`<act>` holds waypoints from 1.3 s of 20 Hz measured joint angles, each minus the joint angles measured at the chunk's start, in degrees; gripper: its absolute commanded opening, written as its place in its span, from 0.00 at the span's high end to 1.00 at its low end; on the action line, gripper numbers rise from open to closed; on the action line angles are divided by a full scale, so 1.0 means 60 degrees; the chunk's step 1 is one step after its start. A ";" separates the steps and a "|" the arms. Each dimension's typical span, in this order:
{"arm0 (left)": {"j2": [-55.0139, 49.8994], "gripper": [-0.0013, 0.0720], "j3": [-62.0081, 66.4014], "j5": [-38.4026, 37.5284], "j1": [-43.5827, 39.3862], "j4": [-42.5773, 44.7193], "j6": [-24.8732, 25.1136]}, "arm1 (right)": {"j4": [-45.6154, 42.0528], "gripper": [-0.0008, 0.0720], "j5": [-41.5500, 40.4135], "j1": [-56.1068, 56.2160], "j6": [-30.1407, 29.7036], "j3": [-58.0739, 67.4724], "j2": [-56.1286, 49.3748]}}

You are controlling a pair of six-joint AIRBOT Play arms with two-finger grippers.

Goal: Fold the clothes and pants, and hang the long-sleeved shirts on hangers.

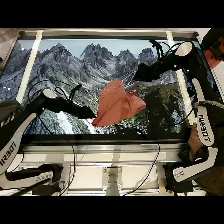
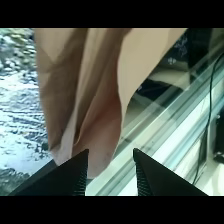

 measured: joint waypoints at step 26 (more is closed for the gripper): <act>-0.0004 0.96 0.0576 0.0841 -0.1421 0.0455 0.0291 | -0.0040 0.97 0.0364 0.0007 -0.0018 -0.0066 0.0062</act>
